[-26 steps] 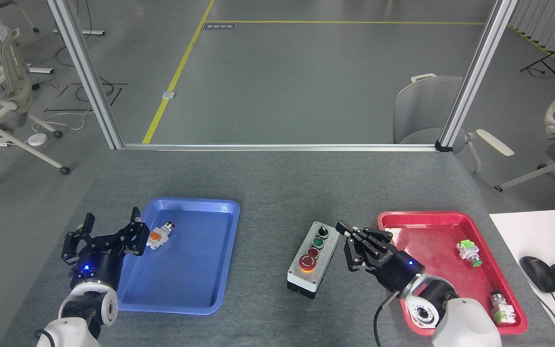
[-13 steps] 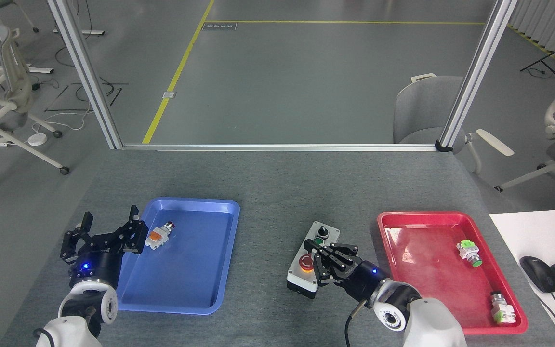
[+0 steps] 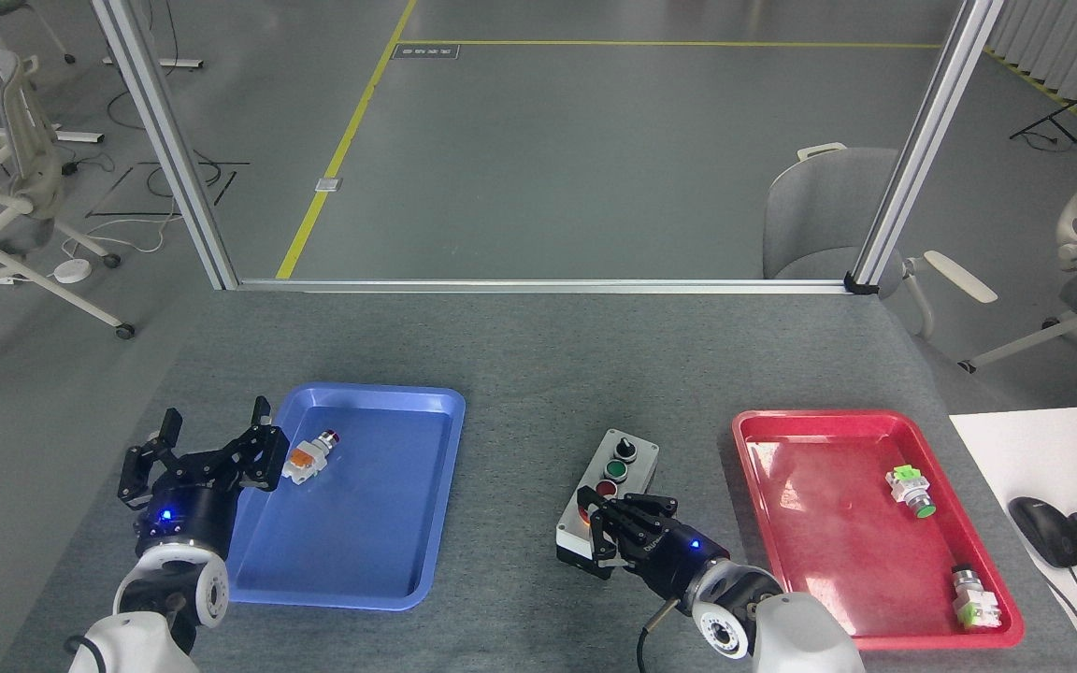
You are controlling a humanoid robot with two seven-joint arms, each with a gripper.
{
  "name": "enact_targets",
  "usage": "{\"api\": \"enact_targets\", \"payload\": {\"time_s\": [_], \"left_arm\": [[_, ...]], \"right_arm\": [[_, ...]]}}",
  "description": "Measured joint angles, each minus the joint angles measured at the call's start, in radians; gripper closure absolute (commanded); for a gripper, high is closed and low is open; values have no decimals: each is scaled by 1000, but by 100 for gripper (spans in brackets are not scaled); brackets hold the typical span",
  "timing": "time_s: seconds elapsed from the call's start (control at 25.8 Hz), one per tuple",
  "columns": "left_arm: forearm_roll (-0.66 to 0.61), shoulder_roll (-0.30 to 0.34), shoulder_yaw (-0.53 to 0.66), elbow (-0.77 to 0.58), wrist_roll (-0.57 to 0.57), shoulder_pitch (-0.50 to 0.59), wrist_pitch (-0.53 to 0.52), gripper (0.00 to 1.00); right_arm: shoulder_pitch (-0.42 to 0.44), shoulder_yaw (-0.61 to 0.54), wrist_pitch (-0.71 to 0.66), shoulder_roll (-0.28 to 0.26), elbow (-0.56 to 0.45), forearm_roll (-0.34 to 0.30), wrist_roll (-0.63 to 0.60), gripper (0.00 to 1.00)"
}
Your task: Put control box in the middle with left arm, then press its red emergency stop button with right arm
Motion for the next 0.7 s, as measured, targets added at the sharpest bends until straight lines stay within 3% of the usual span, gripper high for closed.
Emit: {"api": "enact_targets", "payload": {"time_s": [0.31, 0.47, 0.66, 0.7], "left_arm": [[1, -10, -6, 1, 0, 9, -5, 1], [1, -57, -12, 2, 4, 37, -9, 1], [1, -98, -19, 9, 8, 80, -10, 1], [1, -101, -23, 12, 9, 86, -8, 1]], "right_arm": [[4, 4, 3, 12, 38, 3, -35, 100], [6, 16, 3, 14, 60, 4, -93, 100], [-2, 5, 12, 14, 49, -7, -73, 100], [-11, -5, 23, 15, 40, -8, -43, 93]]}}
